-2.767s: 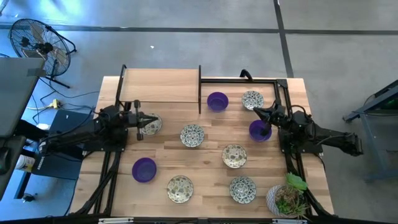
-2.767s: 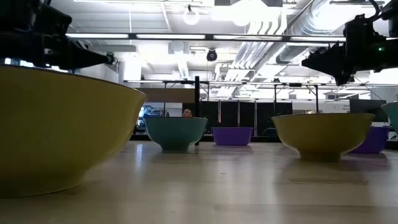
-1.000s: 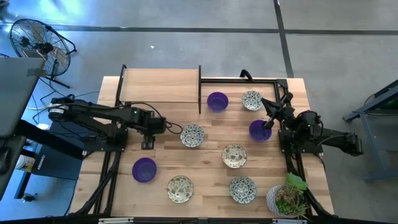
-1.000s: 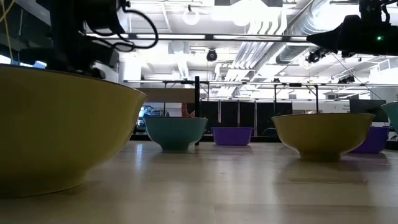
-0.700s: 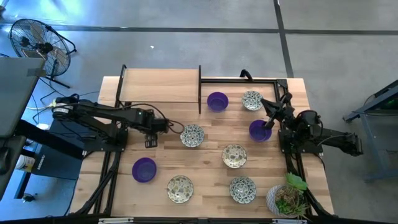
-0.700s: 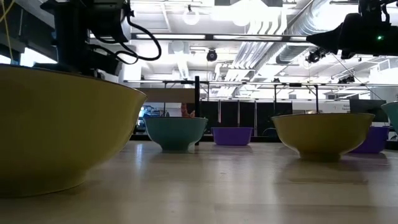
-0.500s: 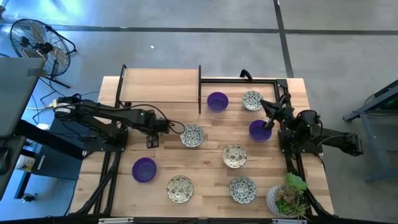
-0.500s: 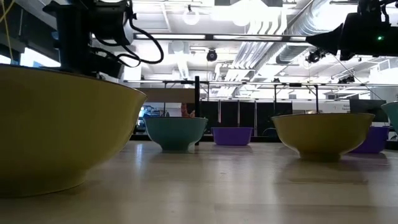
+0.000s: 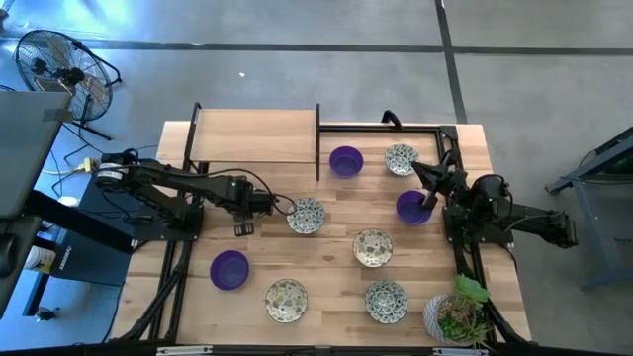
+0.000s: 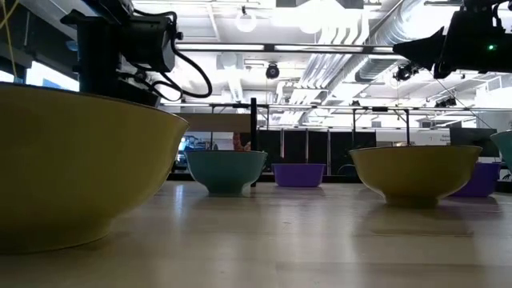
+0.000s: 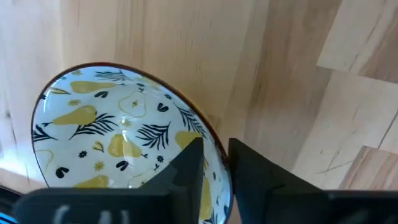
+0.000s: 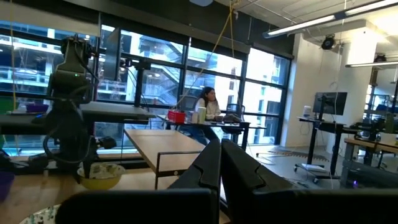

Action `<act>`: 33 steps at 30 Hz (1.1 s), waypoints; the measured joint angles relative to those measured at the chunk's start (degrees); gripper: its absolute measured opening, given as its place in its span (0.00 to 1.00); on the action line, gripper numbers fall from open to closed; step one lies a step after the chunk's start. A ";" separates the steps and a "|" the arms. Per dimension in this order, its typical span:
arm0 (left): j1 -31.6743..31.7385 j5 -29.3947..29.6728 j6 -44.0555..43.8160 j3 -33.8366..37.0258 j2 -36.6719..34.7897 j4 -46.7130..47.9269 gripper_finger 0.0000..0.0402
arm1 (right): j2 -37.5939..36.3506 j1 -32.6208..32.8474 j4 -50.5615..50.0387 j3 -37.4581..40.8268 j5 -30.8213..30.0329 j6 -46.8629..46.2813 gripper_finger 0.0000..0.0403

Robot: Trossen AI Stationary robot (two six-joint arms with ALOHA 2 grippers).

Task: Pick & Place Mini bowls
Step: Put the top yellow and white patterned bowl on the shelf

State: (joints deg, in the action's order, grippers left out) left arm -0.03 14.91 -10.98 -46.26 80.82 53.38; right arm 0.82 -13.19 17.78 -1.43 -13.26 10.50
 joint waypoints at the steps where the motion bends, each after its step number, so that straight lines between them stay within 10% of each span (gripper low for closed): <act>1: 0.00 0.01 0.00 0.00 0.00 -0.05 0.14 | 0.00 0.00 0.00 0.00 0.01 0.00 0.00; 13: 0.00 -4.14 0.26 -1.92 -1.41 4.95 0.02 | 0.00 0.00 -0.02 0.00 0.01 -0.15 0.00; 33: -14.33 -2.09 5.20 -34.21 -3.08 27.49 0.01 | 0.00 0.00 -0.53 0.00 -0.04 -0.04 0.00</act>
State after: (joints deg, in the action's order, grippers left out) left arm -14.37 12.82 -5.78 -80.47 77.74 80.87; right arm 0.82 -13.19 17.25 -1.43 -13.30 10.46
